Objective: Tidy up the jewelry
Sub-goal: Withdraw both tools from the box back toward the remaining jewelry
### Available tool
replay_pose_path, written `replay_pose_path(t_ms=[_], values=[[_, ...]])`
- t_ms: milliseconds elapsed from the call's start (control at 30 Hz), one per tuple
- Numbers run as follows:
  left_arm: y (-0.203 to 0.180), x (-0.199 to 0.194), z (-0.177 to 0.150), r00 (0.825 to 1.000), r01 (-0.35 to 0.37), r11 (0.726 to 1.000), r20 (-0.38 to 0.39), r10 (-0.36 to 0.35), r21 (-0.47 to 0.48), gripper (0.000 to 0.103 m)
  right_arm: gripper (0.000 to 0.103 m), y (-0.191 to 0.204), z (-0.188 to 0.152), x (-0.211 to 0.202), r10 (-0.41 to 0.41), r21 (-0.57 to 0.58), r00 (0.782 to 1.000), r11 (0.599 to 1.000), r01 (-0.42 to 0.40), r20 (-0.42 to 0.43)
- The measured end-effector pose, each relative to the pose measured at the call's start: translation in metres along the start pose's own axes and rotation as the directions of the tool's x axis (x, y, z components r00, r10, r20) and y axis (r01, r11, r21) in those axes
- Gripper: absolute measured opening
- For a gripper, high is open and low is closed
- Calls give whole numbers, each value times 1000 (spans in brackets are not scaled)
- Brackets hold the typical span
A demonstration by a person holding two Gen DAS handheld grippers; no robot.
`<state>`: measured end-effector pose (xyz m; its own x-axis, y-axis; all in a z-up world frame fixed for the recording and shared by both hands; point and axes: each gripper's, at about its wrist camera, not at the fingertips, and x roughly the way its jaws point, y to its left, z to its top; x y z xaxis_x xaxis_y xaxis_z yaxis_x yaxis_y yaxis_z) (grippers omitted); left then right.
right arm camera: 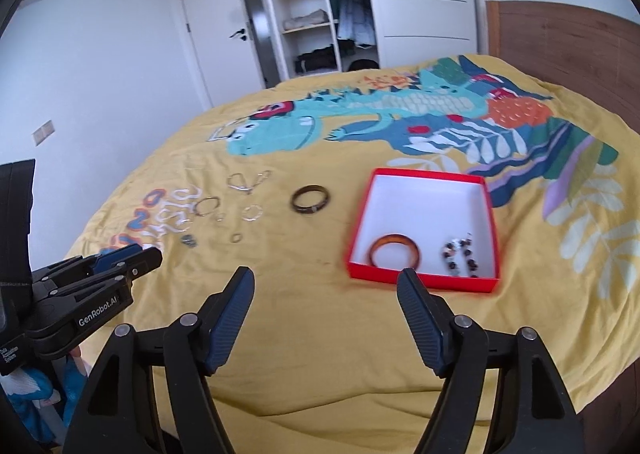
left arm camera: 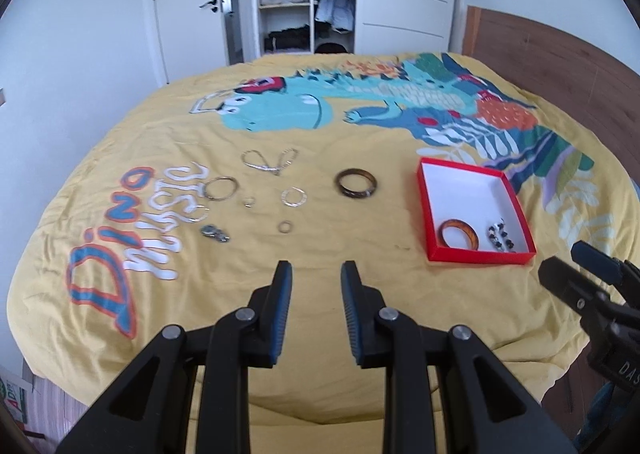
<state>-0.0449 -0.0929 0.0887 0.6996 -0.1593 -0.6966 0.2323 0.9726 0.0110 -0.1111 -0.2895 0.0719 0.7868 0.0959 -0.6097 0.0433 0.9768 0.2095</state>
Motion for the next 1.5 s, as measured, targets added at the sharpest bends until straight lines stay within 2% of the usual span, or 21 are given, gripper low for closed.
replay_pose_path(t_ms=[133,267,733,1033,1500], values=[[20,-23,-4,999,-29,999,39,30,-31,25,84,28,-1,-12,14,-51,1000,999,-13,12],[35,-40,-10,996,-50,997,67,54,-59,33,84,49,-3,-22,-3,-95,1000,995,5,25],[74,-64,-22,990,-66,989,119,82,-134,33,84,91,1,-33,-27,-159,995,986,41,92],[84,-52,-19,990,-78,985,108,95,-152,33,84,104,8,-16,-11,-186,996,982,27,85],[96,1,-15,995,-97,982,14,100,-165,33,79,98,8,36,-9,-167,1000,986,9,0]])
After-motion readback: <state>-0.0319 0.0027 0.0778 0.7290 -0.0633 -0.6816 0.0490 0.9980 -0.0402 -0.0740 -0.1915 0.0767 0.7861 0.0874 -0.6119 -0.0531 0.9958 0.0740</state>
